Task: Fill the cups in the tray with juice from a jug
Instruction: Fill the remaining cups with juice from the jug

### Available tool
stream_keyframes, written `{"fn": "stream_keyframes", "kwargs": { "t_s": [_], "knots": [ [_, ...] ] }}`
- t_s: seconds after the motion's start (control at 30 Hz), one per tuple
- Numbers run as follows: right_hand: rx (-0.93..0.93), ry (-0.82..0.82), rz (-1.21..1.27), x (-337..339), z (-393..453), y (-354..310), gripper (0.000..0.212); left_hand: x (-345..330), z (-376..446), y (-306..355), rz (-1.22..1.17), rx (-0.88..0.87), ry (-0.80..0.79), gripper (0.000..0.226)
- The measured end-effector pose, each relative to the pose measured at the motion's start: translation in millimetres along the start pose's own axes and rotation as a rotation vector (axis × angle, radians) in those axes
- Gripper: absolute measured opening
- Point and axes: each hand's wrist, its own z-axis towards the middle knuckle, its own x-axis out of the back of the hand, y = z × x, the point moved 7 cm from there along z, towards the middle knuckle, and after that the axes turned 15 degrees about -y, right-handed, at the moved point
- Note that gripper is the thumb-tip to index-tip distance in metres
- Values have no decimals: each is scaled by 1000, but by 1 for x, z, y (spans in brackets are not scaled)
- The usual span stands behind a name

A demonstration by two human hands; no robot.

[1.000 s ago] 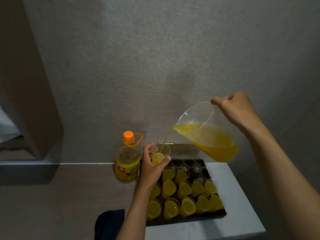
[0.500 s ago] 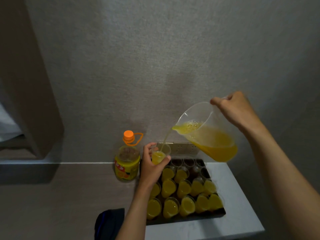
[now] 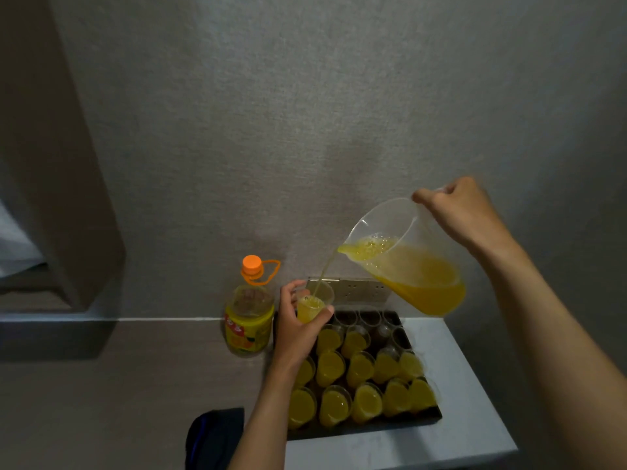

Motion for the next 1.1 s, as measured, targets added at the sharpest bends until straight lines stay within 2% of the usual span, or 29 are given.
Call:
{"fn": "stream_keyframes", "kwargs": {
  "t_s": [0.3, 1.1],
  "knots": [
    [-10, 15, -8, 1, -1, -4, 41, 1, -1, 1, -3, 9, -7, 60],
    [-6, 13, -25, 1, 3, -4, 35, 0, 1, 3, 10, 2, -23, 60]
  ]
}}
